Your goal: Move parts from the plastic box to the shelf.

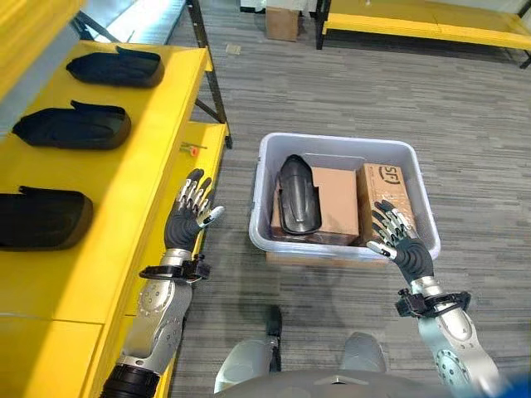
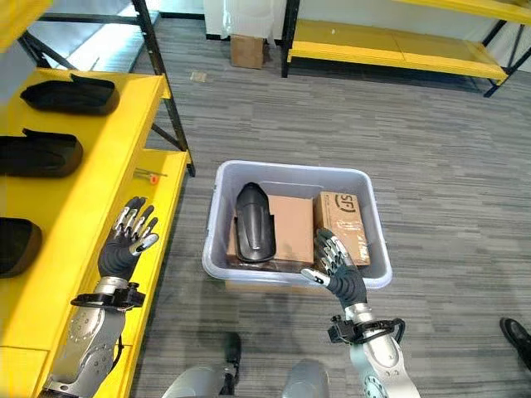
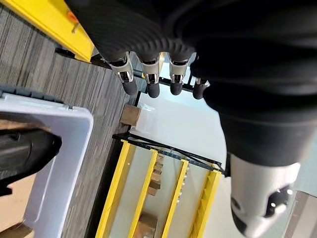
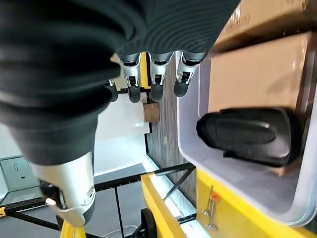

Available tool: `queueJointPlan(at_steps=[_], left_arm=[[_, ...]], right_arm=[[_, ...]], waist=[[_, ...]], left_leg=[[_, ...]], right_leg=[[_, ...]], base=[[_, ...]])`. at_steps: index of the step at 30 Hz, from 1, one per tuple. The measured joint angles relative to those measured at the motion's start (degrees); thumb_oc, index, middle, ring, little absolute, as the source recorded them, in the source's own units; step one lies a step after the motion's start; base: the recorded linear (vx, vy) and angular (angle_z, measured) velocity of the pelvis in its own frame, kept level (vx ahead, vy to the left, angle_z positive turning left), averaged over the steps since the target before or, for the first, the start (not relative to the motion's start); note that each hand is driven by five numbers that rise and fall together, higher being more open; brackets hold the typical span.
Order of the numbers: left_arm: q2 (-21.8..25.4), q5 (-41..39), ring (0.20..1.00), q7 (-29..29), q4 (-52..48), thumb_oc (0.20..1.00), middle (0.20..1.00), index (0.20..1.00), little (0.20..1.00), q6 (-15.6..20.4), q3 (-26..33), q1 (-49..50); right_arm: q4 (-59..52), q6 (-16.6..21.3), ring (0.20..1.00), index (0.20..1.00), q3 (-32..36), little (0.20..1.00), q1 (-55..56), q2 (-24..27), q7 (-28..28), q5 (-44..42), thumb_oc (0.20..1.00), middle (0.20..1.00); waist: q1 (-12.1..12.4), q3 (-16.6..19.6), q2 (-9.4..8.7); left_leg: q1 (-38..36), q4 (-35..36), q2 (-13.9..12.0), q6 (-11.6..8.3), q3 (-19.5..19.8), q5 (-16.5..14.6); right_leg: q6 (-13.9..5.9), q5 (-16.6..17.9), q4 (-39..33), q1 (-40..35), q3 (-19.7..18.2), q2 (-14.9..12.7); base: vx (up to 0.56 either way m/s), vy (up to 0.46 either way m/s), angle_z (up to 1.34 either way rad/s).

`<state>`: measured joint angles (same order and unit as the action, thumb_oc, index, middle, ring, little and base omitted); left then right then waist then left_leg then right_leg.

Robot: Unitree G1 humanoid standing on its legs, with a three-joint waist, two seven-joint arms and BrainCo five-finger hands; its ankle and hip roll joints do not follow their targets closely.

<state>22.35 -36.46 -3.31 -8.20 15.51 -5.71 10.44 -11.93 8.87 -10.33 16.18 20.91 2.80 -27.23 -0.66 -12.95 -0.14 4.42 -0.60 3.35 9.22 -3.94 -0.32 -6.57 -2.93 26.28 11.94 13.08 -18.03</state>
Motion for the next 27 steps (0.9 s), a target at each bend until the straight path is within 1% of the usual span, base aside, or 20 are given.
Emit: queueJointPlan(at_steps=[1,2,4,6,8,9,10,11,13,14,15,16,19,20,21,23,24,25,26,27], left_arm=[[0.0,0.0,1.0,-0.1,0.0,1.0,1.0,1.0,1.0,-0.3,-0.1,0.2],[1.1,0.0,1.0,0.4,-0.1,1.0,1.0,1.0,1.0,-0.5,-0.4,0.2],[0.9,0.0,1.0,0.4,-0.1,1.0,1.0,1.0,1.0,-0.6,0.5,0.8],[0.8,0.0,1.0,0.4,-0.5,1.0,1.0,1.0,1.0,-0.8,0.5,1.1],[0.8,0.0,1.0,0.5,-1.9,1.0,1.0,1.0,1.0,-0.9,0.8,2.4],[1.1,-0.1,1.0,0.5,-2.0,1.0,1.0,1.0,1.0,-0.9,1.2,2.7],[0.8,-0.1,1.0,0.5,-2.0,1.0,1.0,1.0,1.0,-1.0,1.6,3.0],[0.5,-0.1,1.0,0.5,-2.0,1.0,1.0,1.0,1.0,-1.1,1.7,3.3],[0.5,-0.1,1.0,0.6,-2.1,1.0,1.0,1.0,1.0,-1.2,1.8,4.1],[0.5,-0.1,1.0,0.6,-2.1,1.0,1.0,1.0,1.0,-1.2,1.8,4.2],[0.4,-0.1,1.0,0.8,-2.3,1.0,1.0,1.0,1.0,-1.3,1.8,4.3],[0.2,-0.3,1.0,0.9,-2.4,1.0,1.0,1.0,1.0,-1.3,1.8,4.4],[-0.8,-0.5,1.0,0.9,-3.6,1.0,1.0,1.0,1.0,-1.4,1.7,4.4],[-1.1,-0.6,1.0,0.9,-3.6,1.0,1.0,1.0,1.0,-1.4,1.4,3.7],[-1.8,-0.6,1.0,0.9,-3.6,1.0,1.0,1.0,1.0,-1.4,1.1,2.9],[-1.9,-0.6,1.0,0.9,-3.6,1.0,1.0,1.0,1.0,-1.4,1.2,2.6],[-1.4,-0.6,1.0,0.8,-3.3,1.0,1.0,1.0,1.0,-1.5,1.3,2.4],[-1.4,-0.6,1.0,0.8,-3.4,1.0,1.0,1.0,1.0,-1.5,1.3,2.2],[-1.8,-0.5,1.0,0.7,-3.3,1.0,1.0,1.0,1.0,-1.5,1.2,1.7],[-2.1,-0.4,1.0,0.5,-3.3,1.0,1.0,1.0,1.0,-1.5,1.1,0.8]], right_arm=[[0.0,0.0,1.0,1.0,-0.3,1.0,-0.8,0.0,0.3,0.0,1.0,1.0],[-0.3,-0.1,1.0,1.0,-0.1,1.0,-0.3,0.4,0.3,0.2,1.0,1.0],[-0.1,-0.1,1.0,1.0,-0.1,1.0,-0.2,0.4,0.4,0.6,1.0,1.0],[0.0,-0.1,1.0,1.0,-0.1,1.0,0.2,0.4,0.4,0.6,1.0,1.0],[0.0,-0.3,1.0,1.0,-0.1,1.0,1.2,0.4,0.7,0.6,1.0,1.0],[0.0,-0.4,1.0,1.0,-0.1,1.0,1.3,0.4,0.7,0.6,1.0,1.0],[0.0,-0.4,1.0,1.0,0.0,1.0,1.2,0.6,0.9,0.6,1.0,1.0],[0.0,-0.4,1.0,1.0,0.3,1.0,1.3,0.6,1.0,0.6,1.0,1.0],[0.0,-0.5,1.0,1.0,0.7,1.0,1.3,0.6,1.1,0.5,1.0,1.0],[0.0,-0.5,1.0,1.0,0.8,1.0,1.6,0.6,1.1,0.5,1.0,1.0],[0.0,-0.5,1.0,1.0,0.9,1.0,1.7,0.8,1.2,0.5,1.0,1.0],[0.1,-0.5,1.0,1.0,0.8,1.0,2.0,1.4,1.4,0.5,1.0,1.0],[0.3,-0.5,1.0,1.0,0.7,1.0,1.6,3.9,1.5,0.4,1.0,1.0],[0.3,-0.5,1.0,1.0,0.7,1.0,1.4,4.7,1.5,0.4,1.0,1.0],[0.3,-0.5,1.0,1.0,0.8,1.0,1.1,5.3,1.5,0.4,1.0,1.0],[0.7,-0.5,1.0,1.0,0.8,1.0,-0.4,6.2,1.4,0.4,1.0,1.0],[0.8,-0.5,1.0,1.0,0.9,1.0,-1.6,5.6,1.1,0.4,1.0,1.0],[0.8,-0.4,1.0,1.0,0.9,1.0,-2.0,5.2,0.8,0.4,1.0,1.0],[1.0,-0.3,1.0,1.0,1.2,1.0,-2.5,4.9,0.5,0.4,1.0,1.0],[2.1,-0.3,1.0,1.0,1.7,1.0,-2.9,4.8,-0.2,0.4,1.0,1.0]], waist=[[0.0,-0.2,0.79],[-1.5,0.0,-0.81],[-1.3,0.6,-2.3],[-1.4,0.8,-2.56],[-1.1,1.6,-3.61],[-0.3,2.3,-4.69],[0.3,2.5,-5.18],[0.2,2.5,-5.18],[0.0,2.6,-5.06],[-0.2,2.7,-5.17],[-0.5,2.7,-5.12],[-0.6,2.9,-4.86],[-0.1,2.6,-4.23],[0.1,2.2,-3.87],[0.1,1.8,-3.4],[0.3,0.4,-2.57],[0.4,0.3,-2.38],[0.3,0.0,-2.89],[-0.1,0.1,-2.57],[-0.5,-0.1,-1.23]], left_leg=[[-0.5,1.0,-0.8,-1.71,-0.7,1.2],[-1.7,2.1,0.4,-2.64,-1.0,1.4],[-2.6,2.2,1.5,-3.17,-1.8,0.8],[-3.4,1.9,1.6,-3.18,-1.4,0.6],[-3.8,1.7,1.6,-4.18,-0.8,0.0],[-3.8,1.7,1.6,-4.65,-1.2,-0.3],[-3.9,1.4,1.4,-5.05,-1.5,-0.6],[-4.1,1.2,1.0,-5.48,-1.6,-0.8],[-4.5,0.2,-1.1,-7.1,-1.5,-1.8],[-4.6,0.0,-2.0,-7.88,-1.4,-2.0],[-4.3,-0.4,-3.6,-9.28,-1.3,-2.5],[-3.6,-1.3,-4.7,-10.15,-0.9,-2.8],[-1.1,-6.5,-7.1,-11.82,0.6,-4.0],[0.8,-9.4,-7.5,-12.61,1.8,-4.6],[3.2,-13.2,-7.5,-12.69,3.9,-4.6],[4.7,-15.8,-8.6,-13.3,6.6,-5.3],[4.4,-14.7,-10.7,-13.88,6.7,-5.4],[3.6,-11.1,-13.5,-14.34,7.3,-5.0],[3.7,-7.9,-17.2,-16.5,8.2,-3.4],[3.1,-1.4,-22.8,-18.29,8.0,-0.6]], right_leg=[[-0.39,-0.6,-5.3,0.5,1.0,2.8],[-1.18,0.9,-14.1,0.6,3.6,4.0],[-0.04,4.1,-19.6,0.1,5.1,3.7],[0.09,5.9,-21.1,-1.8,4.8,3.7],[0.02,8.4,-25.5,-5.8,0.2,4.6],[0.9,10.9,-27.0,-8.0,0.4,4.5],[0.51,10.6,-29.0,-9.5,0.4,4.8],[0.43,10.5,-30.2,-10.5,0.5,5.5],[0.55,9.9,-31.5,-12.0,0.3,7.5],[1.21,9.1,-31.5,-12.3,0.2,8.3],[2.19,8.1,-31.5,-12.4,0.1,9.8],[3.1,7.6,-31.6,-12.4,0.3,11.0],[4.89,6.8,-31.5,-12.3,0.9,13.5],[5.38,6.5,-31.5,-12.2,1.5,13.9],[6.06,6.2,-31.4,-12.1,2.6,14.1],[7.11,5.8,-31.1,-12.3,2.5,13.7],[7.6,5.5,-30.7,-12.4,2.6,13.6],[7.56,4.9,-29.7,-11.9,2.3,12.9],[6.87,4.4,-28.7,-11.3,2.2,12.8],[5.89,3.8,-27.1,-10.1,1.9,12.8]], base=[[0.17,-0.113,-0.54],[0.1,-0.087,0.0],[0.06,-0.086,0.06],[0.07,-0.106,0.11],[0.09,-0.143,0.1],[0.1,-0.194,-0.05],[0.07,-0.175,-0.11],[0.06,-0.166,-0.09],[0.05,-0.193,-0.07],[0.05,-0.339,-0.09],[0.03,-0.335,-0.02],[0.01,-0.337,0.0],[-0.04,-0.145,0.12],[-0.01,-0.052,0.34],[0.03,-0.01,0.33],[0.11,0.132,0.13],[0.13,0.195,-0.06],[0.1,0.184,-0.02],[0.13,0.265,-0.05],[0.14,0.276,-0.03]])
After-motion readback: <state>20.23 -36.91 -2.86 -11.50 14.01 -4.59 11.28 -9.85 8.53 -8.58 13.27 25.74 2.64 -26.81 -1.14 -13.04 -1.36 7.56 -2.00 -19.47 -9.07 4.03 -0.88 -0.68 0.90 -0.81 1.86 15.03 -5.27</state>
